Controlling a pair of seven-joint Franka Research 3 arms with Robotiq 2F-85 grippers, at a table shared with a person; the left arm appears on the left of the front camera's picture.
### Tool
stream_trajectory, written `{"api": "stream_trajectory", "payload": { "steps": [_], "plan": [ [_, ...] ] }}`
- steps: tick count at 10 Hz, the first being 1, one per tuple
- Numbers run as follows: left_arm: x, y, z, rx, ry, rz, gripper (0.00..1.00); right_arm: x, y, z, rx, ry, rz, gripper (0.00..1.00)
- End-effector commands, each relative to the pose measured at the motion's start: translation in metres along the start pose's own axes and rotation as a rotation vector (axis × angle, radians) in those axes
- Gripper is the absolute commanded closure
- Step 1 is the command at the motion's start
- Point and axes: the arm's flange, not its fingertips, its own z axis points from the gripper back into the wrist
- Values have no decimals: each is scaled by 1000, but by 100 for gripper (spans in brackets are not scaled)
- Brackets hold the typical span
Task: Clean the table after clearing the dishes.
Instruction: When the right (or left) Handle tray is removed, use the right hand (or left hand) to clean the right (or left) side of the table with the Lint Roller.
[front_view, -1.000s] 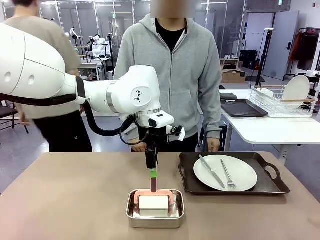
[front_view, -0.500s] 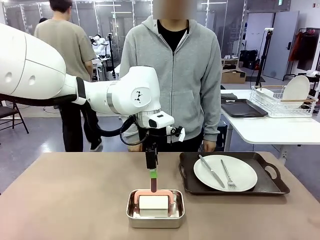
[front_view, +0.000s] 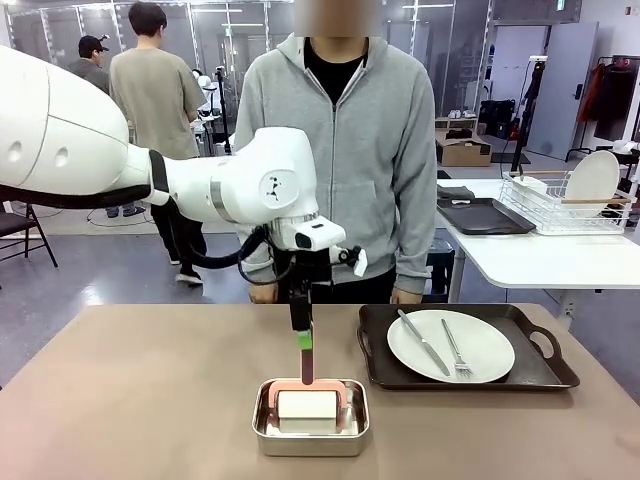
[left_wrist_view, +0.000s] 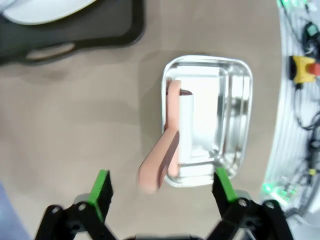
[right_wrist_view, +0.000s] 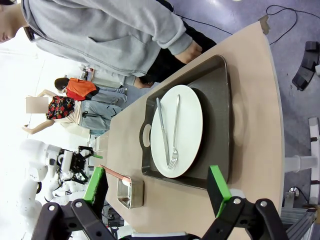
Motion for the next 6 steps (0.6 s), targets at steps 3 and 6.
{"api": "stream_trajectory", "payload": {
  "steps": [3, 6],
  "plan": [
    [-96, 12, 90, 6, -229, 438, 0, -2, 3, 1, 5, 0, 1, 0],
    [-220, -10, 139, -79, -583, 876, 0, -2, 3, 1, 5, 0, 1, 0]
  ]
}}
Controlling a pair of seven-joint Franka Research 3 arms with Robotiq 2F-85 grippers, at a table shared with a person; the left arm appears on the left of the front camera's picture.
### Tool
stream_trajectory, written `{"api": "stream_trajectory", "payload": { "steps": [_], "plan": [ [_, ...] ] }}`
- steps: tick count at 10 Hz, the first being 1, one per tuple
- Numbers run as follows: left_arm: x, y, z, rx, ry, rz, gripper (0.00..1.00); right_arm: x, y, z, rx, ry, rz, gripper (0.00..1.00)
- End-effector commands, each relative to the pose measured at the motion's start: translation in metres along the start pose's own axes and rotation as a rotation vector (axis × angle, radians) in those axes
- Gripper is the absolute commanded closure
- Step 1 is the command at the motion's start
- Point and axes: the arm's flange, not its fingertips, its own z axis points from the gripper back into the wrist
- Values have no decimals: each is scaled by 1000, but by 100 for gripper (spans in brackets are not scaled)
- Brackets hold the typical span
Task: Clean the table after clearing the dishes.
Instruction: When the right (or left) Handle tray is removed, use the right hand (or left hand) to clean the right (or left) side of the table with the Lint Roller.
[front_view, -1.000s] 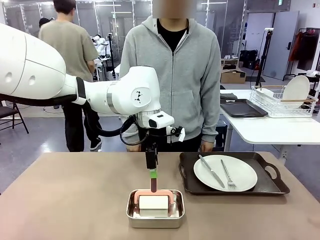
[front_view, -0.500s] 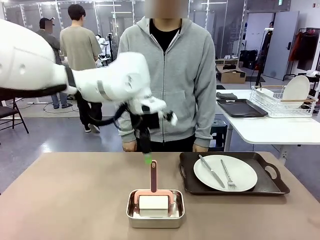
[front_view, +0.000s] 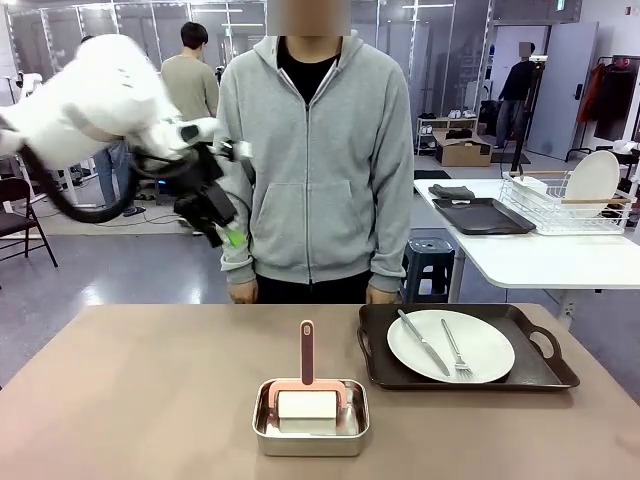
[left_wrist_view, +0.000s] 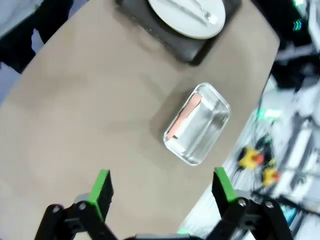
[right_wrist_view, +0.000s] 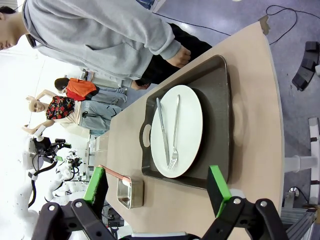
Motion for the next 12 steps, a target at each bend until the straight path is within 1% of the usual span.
{"api": "stream_trajectory", "payload": {
  "steps": [1, 2, 3, 4, 5, 6, 7, 8, 9, 10, 11, 12],
  "plan": [
    [-72, 18, 39, -98, -235, 290, 0, -2, 3, 0, 5, 1, 1, 0],
    [-107, 41, 62, -126, -298, 427, 0, -2, 3, 0, 5, 1, 1, 0],
    [-144, 65, 84, -219, -414, 526, 0, -2, 3, 0, 5, 1, 1, 0],
    [-173, 86, 96, -251, -488, 618, 0, -2, 3, 0, 5, 1, 1, 0],
    [-199, 108, 98, -246, -521, 670, 0, -2, 3, 0, 5, 1, 1, 0],
    [-222, 128, 97, -294, -577, 646, 0, -2, 3, 0, 5, 1, 1, 0],
    [-249, 145, 97, -306, -561, 548, 0, -2, 3, 0, 5, 1, 1, 0],
    [-272, 159, 100, -309, -624, 546, 0, -2, 3, 0, 5, 1, 1, 0],
    [-293, 174, 100, -236, -653, 589, 0, -2, 3, 0, 5, 1, 1, 0],
    [-310, 185, 102, -185, -697, 602, 0, -2, 3, 0, 5, 1, 1, 0],
    [-327, 192, 105, -177, -736, 612, 0, -2, 3, 0, 5, 1, 1, 0],
    [-347, 197, 106, -171, -762, 649, 0, -2, 3, 0, 5, 1, 1, 0]
  ]
}}
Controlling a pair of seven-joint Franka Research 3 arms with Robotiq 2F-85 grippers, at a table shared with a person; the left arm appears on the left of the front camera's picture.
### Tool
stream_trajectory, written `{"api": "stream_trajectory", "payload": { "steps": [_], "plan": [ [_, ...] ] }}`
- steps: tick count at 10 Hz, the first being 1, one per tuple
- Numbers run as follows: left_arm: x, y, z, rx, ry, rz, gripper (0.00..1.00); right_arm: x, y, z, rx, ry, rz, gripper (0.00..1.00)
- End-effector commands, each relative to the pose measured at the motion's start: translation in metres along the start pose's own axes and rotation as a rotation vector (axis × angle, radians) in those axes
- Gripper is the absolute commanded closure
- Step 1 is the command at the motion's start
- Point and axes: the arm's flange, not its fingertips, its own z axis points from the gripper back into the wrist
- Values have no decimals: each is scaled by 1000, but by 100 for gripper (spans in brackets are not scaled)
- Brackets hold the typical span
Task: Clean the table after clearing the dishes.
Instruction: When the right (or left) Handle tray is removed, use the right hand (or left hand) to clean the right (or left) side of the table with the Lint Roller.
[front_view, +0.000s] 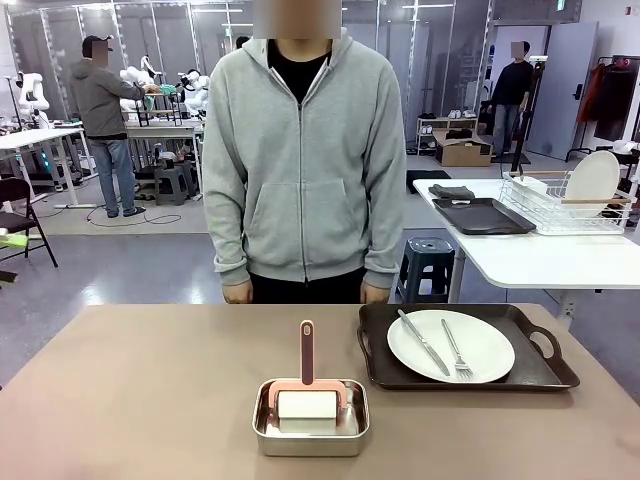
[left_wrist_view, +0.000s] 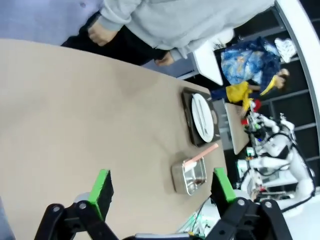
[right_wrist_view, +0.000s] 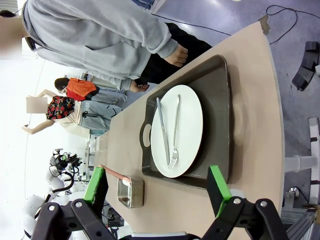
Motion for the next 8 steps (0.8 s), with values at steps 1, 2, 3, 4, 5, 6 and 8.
{"api": "stream_trajectory", "payload": {
  "steps": [1, 2, 3, 4, 5, 6, 8],
  "plan": [
    [-15, 13, 14, 35, -103, 35, 0, -2, 3, 0, 5, 0, 1, 0],
    [-25, 18, 24, 38, -130, 49, 0, -2, 3, 0, 5, 0, 1, 0],
    [-30, 20, 31, 42, -155, 49, 0, -2, 3, 0, 5, 0, 1, 0],
    [-14, 21, 26, 34, -68, 53, 0, -2, 3, 0, 5, 0, 1, 0],
    [-14, 21, 26, 34, -68, 53, 0, -2, 3, 0, 5, 0, 1, 0],
    [-14, 21, 26, 34, -68, 53, 0, -2, 3, 0, 5, 0, 1, 0],
    [-14, 21, 26, 34, -68, 53, 0, -2, 3, 0, 5, 0, 1, 0]
  ]
}}
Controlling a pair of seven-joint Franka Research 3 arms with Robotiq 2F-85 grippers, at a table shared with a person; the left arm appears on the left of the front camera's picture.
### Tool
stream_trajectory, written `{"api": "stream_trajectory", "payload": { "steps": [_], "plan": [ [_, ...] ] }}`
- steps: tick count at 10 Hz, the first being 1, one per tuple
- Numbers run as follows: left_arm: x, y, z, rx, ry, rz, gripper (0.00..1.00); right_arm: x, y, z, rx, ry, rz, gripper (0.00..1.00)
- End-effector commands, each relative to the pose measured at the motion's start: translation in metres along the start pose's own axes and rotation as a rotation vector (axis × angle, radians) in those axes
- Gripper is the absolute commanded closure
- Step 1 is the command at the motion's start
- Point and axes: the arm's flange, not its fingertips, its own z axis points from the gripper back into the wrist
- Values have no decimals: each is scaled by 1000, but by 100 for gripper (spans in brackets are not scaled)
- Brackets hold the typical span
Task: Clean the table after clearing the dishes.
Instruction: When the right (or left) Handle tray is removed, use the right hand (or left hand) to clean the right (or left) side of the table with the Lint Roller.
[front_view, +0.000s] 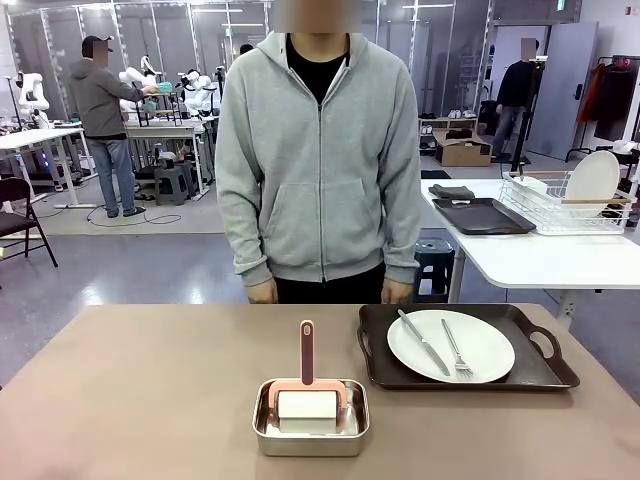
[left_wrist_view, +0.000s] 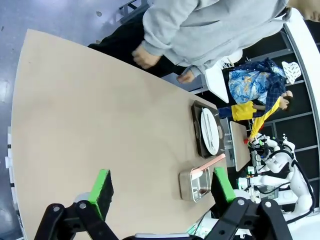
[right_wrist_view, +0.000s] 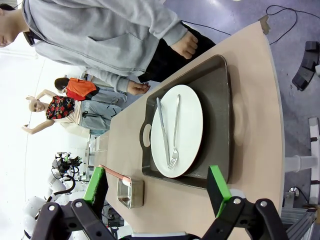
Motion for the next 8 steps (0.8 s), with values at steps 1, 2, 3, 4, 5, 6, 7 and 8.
{"api": "stream_trajectory", "payload": {
  "steps": [1, 2, 3, 4, 5, 6, 7, 8],
  "plan": [
    [3, 0, 4, -2, 1, -5, 0, -2, 3, 1, 5, 0, 1, 0],
    [3, 0, 4, -2, 1, -5, 0, -2, 3, 1, 5, 0, 1, 0],
    [3, 0, 4, -2, 1, -5, 0, -2, 3, 1, 5, 0, 1, 0],
    [3, 0, 4, -2, 1, -5, 0, -2, 3, 1, 5, 0, 1, 0],
    [3, 0, 4, -2, 1, -5, 0, -2, 3, 1, 5, 0, 1, 0],
    [3, 0, 4, -2, 1, -5, 0, -2, 3, 1, 5, 0, 1, 0],
    [3, 0, 4, -2, 1, -5, 0, -2, 3, 1, 5, 0, 1, 0],
    [3, 0, 4, -2, 1, -5, 0, -2, 3, 1, 5, 0, 1, 0]
  ]
}}
